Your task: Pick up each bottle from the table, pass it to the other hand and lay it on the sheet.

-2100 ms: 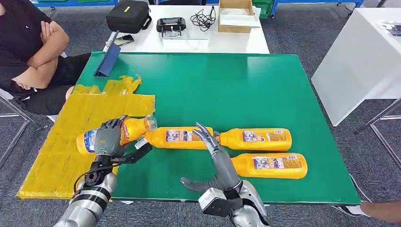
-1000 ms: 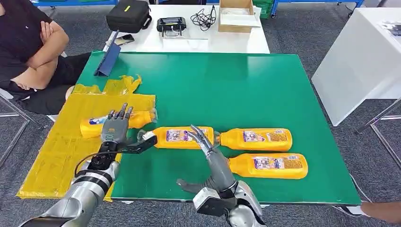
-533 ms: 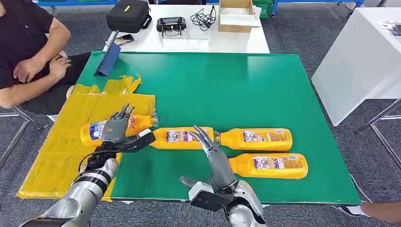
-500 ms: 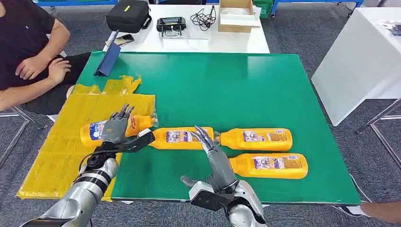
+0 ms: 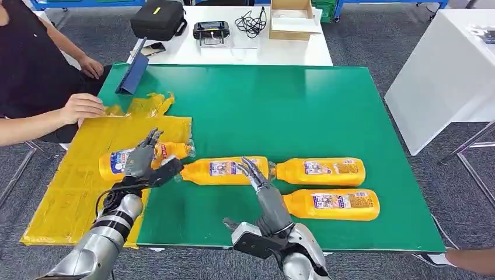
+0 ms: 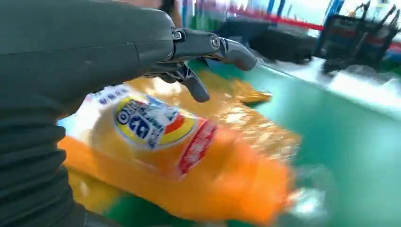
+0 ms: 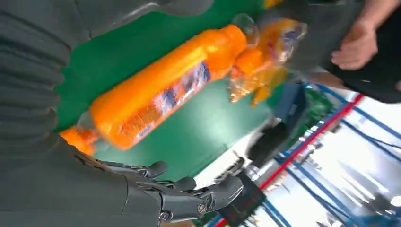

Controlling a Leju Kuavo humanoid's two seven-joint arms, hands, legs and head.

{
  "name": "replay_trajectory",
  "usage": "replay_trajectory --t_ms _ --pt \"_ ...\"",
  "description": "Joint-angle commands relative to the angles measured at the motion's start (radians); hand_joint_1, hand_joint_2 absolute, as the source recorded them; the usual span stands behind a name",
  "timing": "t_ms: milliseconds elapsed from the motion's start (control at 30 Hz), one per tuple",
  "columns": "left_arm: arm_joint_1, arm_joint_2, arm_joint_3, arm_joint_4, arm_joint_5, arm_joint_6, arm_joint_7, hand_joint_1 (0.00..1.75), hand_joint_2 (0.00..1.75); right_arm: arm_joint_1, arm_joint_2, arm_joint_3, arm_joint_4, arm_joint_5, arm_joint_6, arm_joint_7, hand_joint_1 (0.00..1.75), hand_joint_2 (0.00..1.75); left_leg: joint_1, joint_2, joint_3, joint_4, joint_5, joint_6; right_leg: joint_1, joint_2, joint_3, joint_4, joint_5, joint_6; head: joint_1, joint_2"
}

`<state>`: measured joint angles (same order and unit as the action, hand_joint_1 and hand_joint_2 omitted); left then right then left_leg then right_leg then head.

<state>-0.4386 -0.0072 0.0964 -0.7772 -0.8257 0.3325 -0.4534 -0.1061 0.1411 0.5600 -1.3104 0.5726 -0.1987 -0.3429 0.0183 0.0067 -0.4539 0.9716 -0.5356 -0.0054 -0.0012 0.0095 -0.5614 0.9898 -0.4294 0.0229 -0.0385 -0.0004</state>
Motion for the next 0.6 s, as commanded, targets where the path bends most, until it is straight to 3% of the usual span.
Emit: replay_trajectory --t_ms 33,133,233,400,600 --pt "0.204 -0.102 0.151 -0.490 0.535 -0.226 -0.077 0.00 0.00 -0.045 0.008 -0.037 0.146 0.027 -0.001 0.003 0.00 1.75 0.001 0.001 0.001 -0.001 -0.001 0.002 0.001 0.000 0.002 -0.002 0.000 0.001 0.001 0.000" --pt "0.243 -0.106 0.135 -0.541 0.648 -0.265 -0.062 0.00 0.00 -0.075 0.007 -0.040 0.191 0.026 0.013 0.018 0.00 1.75 0.000 0.002 0.002 -0.002 -0.001 0.002 0.000 0.002 0.001 -0.002 0.000 0.001 0.000 0.000" --pt "0.289 -0.123 0.093 -0.602 0.682 -0.280 -0.072 0.00 0.00 -0.189 0.050 -0.015 0.286 0.001 0.072 0.036 0.00 1.75 0.000 0.002 0.000 0.000 0.000 0.001 0.000 0.002 0.000 -0.001 0.001 0.000 0.000 0.000" --pt "0.338 -0.126 0.081 -0.651 0.698 -0.272 -0.077 0.00 0.00 -0.166 0.056 0.029 0.263 0.013 0.056 0.048 0.00 1.75 0.000 0.003 0.000 -0.001 0.000 0.001 0.000 0.002 0.000 -0.002 0.002 0.000 0.000 0.000" --pt "0.317 -0.121 0.080 -0.614 0.723 -0.283 -0.076 0.00 0.00 -0.202 0.033 0.037 0.293 0.009 0.049 0.060 0.00 1.75 0.000 0.000 0.002 -0.001 0.000 0.001 0.001 -0.001 0.002 -0.002 0.000 0.001 0.000 0.000"
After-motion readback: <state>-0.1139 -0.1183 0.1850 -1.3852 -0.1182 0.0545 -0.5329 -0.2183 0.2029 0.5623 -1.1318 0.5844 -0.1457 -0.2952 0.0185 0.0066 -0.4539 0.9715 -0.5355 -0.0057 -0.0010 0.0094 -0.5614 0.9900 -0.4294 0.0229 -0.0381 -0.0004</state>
